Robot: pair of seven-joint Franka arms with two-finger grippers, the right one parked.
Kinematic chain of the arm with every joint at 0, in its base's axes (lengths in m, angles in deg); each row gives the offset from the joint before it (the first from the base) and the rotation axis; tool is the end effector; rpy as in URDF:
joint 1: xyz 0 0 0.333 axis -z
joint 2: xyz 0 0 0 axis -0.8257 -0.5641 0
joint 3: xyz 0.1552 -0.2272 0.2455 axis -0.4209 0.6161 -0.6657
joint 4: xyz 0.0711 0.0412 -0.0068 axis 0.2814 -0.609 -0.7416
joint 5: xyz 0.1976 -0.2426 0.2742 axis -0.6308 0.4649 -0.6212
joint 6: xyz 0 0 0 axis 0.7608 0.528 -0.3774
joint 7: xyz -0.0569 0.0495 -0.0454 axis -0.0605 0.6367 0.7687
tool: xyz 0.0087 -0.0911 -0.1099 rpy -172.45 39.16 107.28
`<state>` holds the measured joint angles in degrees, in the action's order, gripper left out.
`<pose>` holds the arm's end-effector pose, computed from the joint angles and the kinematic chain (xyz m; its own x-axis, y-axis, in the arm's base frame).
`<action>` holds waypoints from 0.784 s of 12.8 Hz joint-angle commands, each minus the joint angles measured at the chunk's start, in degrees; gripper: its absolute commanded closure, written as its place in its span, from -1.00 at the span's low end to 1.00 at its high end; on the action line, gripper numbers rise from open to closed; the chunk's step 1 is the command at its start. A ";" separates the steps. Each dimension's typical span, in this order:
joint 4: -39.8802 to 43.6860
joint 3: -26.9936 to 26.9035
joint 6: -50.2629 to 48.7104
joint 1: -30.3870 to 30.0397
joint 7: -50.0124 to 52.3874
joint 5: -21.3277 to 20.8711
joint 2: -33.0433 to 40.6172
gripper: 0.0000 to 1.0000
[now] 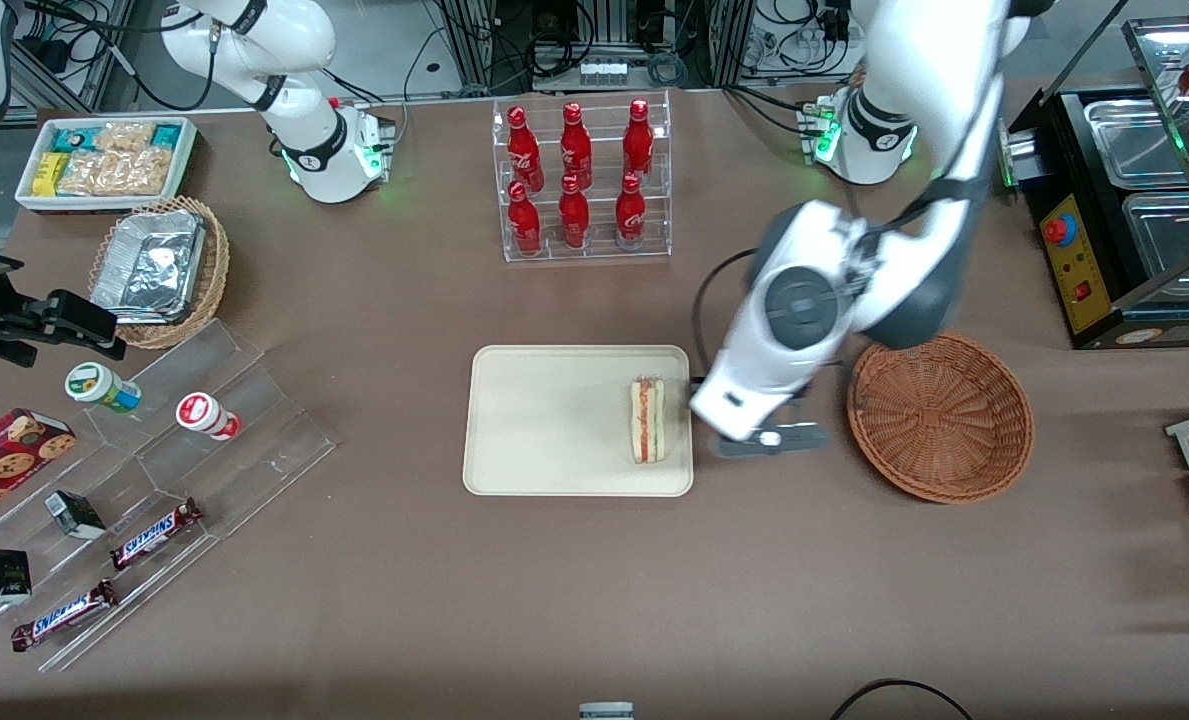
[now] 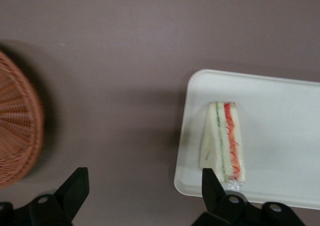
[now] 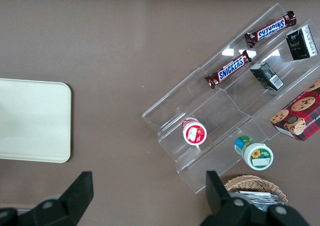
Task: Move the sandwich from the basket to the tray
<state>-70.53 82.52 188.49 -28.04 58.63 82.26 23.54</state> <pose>0.6405 -0.3266 0.4210 0.9927 0.0997 -0.0681 0.0993 -0.9950 -0.0094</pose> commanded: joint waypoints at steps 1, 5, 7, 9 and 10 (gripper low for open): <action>-8.23 0.66 -0.37 -5.54 -8.47 -0.08 8.35 -1.00; -10.27 0.66 -6.08 -13.54 -21.42 -0.25 14.34 -1.00; -10.36 0.57 -7.40 -15.76 -20.47 -0.43 17.50 -1.00; -10.89 0.31 -10.03 -19.34 -20.81 -0.61 21.10 -1.00; -10.89 0.48 -11.44 -20.75 -20.82 -0.61 22.68 -1.00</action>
<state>-79.13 82.14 179.11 -45.62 38.30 82.11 41.62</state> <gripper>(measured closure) 0.000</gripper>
